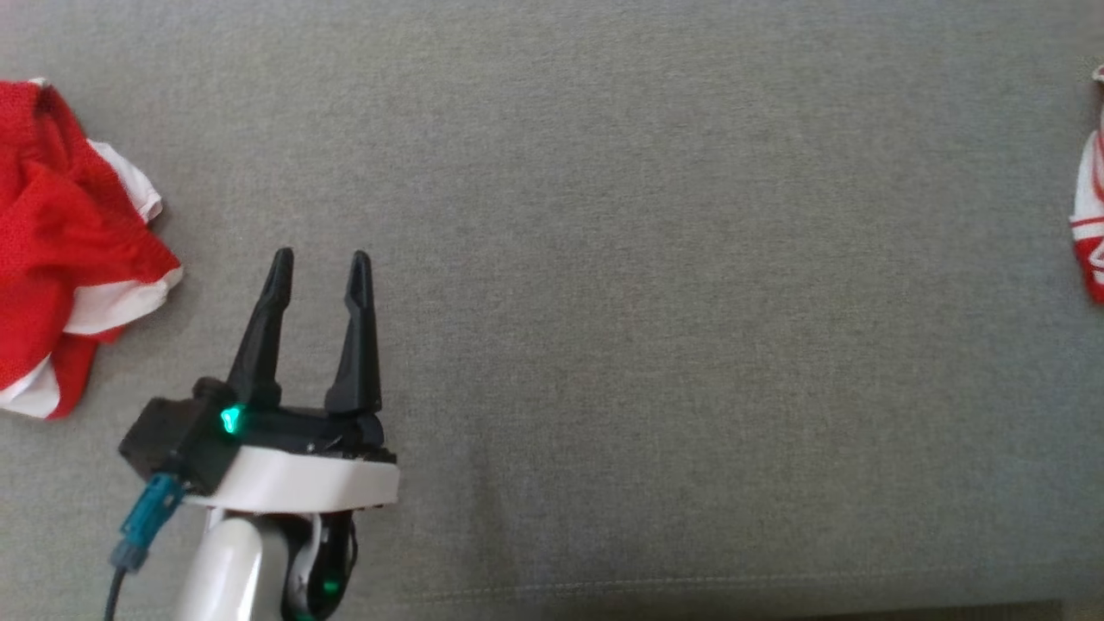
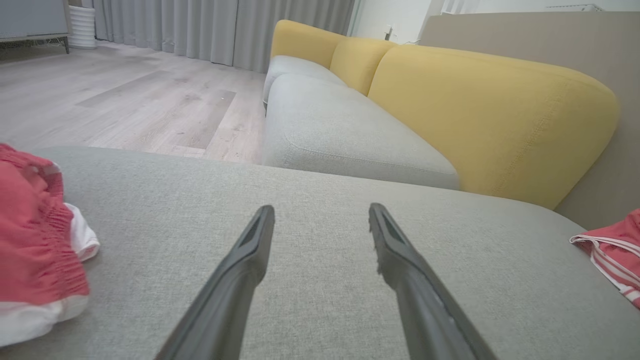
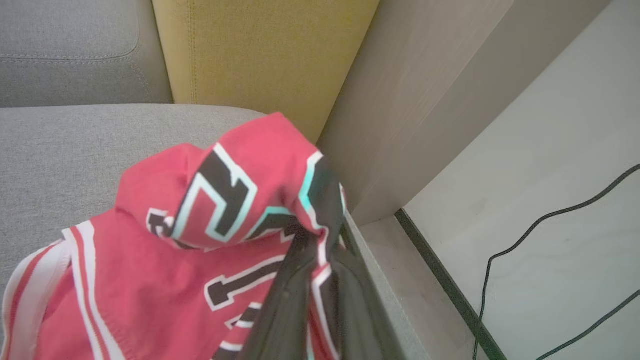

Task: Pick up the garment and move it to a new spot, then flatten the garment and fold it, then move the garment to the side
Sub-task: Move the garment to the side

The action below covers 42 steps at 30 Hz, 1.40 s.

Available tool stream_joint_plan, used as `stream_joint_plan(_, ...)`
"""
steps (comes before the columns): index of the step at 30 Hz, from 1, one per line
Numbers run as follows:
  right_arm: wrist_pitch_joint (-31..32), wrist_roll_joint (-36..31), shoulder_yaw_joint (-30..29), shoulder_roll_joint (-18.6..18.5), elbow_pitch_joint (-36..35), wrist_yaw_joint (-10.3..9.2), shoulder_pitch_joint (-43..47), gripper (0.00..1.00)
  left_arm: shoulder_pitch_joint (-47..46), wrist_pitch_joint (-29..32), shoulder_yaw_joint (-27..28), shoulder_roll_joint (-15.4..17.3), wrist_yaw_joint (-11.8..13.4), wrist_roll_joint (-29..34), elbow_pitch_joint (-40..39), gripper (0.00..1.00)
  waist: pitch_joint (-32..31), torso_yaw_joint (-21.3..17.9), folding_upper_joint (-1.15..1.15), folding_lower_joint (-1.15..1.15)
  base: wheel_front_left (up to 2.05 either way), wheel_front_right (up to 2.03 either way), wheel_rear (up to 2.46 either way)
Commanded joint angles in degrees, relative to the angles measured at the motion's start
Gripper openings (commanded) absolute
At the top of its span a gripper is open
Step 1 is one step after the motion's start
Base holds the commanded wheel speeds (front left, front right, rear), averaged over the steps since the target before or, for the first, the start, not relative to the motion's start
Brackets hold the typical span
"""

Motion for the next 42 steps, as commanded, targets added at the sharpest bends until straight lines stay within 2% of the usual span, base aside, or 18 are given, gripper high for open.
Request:
stream_joint_plan(1,-0.7,-2.2,-0.8,-1.7,-1.4,0.37,-1.3,0.0,0.1,-0.3,2.5,0.0,-0.3,0.6,-2.3,1.0,0.2,0.2,0.0,-0.01,0.0,0.0,0.0)
stream_joint_plan(2,-1.4,-3.5,-1.5,-1.5,-1.6,0.37,-1.5,0.04,0.3,-0.3,2.7,0.0,-0.3,0.7,-2.5,1.0,0.3,0.1,0.0,-0.01,0.0,0.0,0.0)
stream_joint_plan(3,-2.2,-4.8,-2.4,-1.2,-1.9,0.37,-1.8,0.55,0.3,-0.3,2.9,0.0,-0.2,0.8,-2.6,1.0,0.5,-0.1,0.0,-0.01,0.0,0.0,0.0)
stream_joint_plan(4,-2.7,-6.1,-3.4,-0.8,-2.1,0.37,-2.1,1.0,0.3,-0.3,3.0,0.0,-0.2,0.8,-2.7,1.0,0.6,-0.2,0.0,-0.01,0.0,0.0,0.0)
stream_joint_plan(7,-4.9,-10.4,-4.8,0.4,-2.6,0.37,-2.6,1.0,0.0,-0.3,3.0,0.0,-0.3,0.8,-2.7,1.0,0.8,-0.8,0.0,-0.01,0.0,0.0,0.0)
stream_joint_plan(11,-11.3,-13.6,-6.6,2.3,-4.2,0.37,-3.1,1.0,-0.2,-0.3,3.1,0.0,-0.2,0.4,-2.3,1.0,-0.2,-1.6,0.0,-0.01,0.0,0.0,0.0)
stream_joint_plan(16,-19.4,-12.1,-5.7,5.8,-5.7,0.37,-2.2,1.0,0.1,-0.3,3.1,0.0,0.2,-0.9,-1.7,1.0,-3.8,-1.9,0.0,-0.01,0.0,0.0,0.0)
stream_joint_plan(17,-19.4,-12.1,-5.7,5.8,-5.7,0.37,-2.2,1.0,0.1,-0.3,3.1,0.0,0.2,-0.9,-1.7,1.0,-3.8,-1.9,0.0,-0.01,0.0,0.0,0.0)
stream_joint_plan(21,-23.1,-8.1,-1.7,9.7,-8.9,0.37,1.5,1.0,1.2,-0.3,2.9,0.0,0.7,-1.7,-1.4,1.0,-7.6,-1.7,0.0,-0.01,0.0,0.0,0.0)
stream_joint_plan(28,-24.5,1.7,7.8,18.2,-23.2,0.37,16.1,1.0,3.8,-0.3,3.0,0.0,0.8,-2.0,0.5,1.0,-14.1,0.2,0.0,-0.01,0.0,0.0,0.0)
stream_joint_plan(34,-24.0,4.2,13.8,25.7,-36.2,0.37,32.8,1.0,5.2,-0.3,3.2,0.0,-0.1,-0.2,5.3,1.0,-17.6,2.2,0.0,-0.01,0.0,0.0,0.0)
stream_joint_plan(37,-24.2,4.7,16.6,27.5,-38.7,0.37,39.6,1.0,5.7,-0.3,3.5,0.0,-0.4,0.8,8.5,1.0,-18.8,2.8,0.0,-0.01,0.0,0.0,0.0)
stream_joint_plan(42,-24.9,6.7,21.0,28.2,-38.4,0.37,47.0,1.0,5.9,-0.3,4.0,0.0,-0.3,2.2,12.9,1.0,-20.2,3.7,0.0,-0.01,0.0,0.0,0.0)
